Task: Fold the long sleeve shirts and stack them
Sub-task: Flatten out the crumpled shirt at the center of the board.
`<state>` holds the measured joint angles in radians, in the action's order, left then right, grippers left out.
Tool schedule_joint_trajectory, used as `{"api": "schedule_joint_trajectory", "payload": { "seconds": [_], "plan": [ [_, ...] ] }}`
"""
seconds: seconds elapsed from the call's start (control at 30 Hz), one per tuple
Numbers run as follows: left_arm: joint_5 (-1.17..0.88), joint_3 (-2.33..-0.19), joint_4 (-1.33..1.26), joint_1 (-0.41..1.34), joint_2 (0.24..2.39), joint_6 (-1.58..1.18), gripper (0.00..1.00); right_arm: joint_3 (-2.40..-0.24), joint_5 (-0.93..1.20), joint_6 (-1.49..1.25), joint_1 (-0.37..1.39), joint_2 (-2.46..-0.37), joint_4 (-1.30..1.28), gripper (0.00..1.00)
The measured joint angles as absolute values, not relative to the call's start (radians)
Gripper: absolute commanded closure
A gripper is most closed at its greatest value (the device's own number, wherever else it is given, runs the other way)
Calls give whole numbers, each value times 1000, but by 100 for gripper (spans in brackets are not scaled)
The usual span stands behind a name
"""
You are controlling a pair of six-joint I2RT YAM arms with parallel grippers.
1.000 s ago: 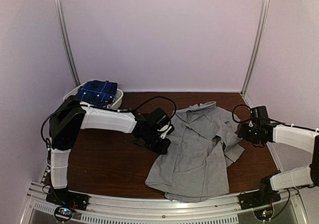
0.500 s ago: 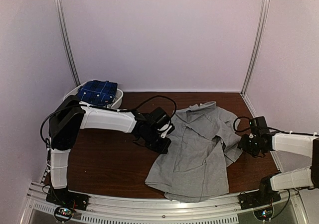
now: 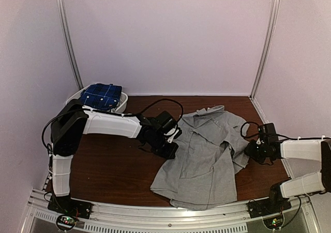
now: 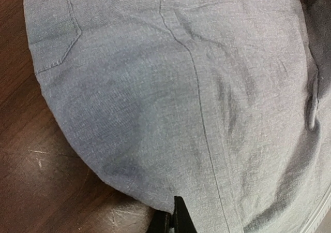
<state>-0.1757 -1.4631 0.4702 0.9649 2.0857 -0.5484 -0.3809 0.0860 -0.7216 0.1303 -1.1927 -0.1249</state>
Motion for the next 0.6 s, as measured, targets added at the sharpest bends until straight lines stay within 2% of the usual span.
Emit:
{"api": "schedule_joint_trajectory", "payload": {
  "seconds": [0.13, 0.2, 0.4, 0.6],
  "plan": [
    [-179, -1463, 469, 965, 2086, -552, 98, -379, 107, -740, 130, -1206, -114, 93],
    [-181, -1464, 469, 965, 2086, -558, 98, -380, 109, -745, 130, -1206, -115, 100],
    [-193, -1465, 453, 965, 2086, -599, 100, -438, 89, -736, 130, -1164, -174, 100],
    [-177, -1460, 427, 981, 2084, -665, 100, -662, 22, -676, 124, -1139, -268, 100]
  ]
}}
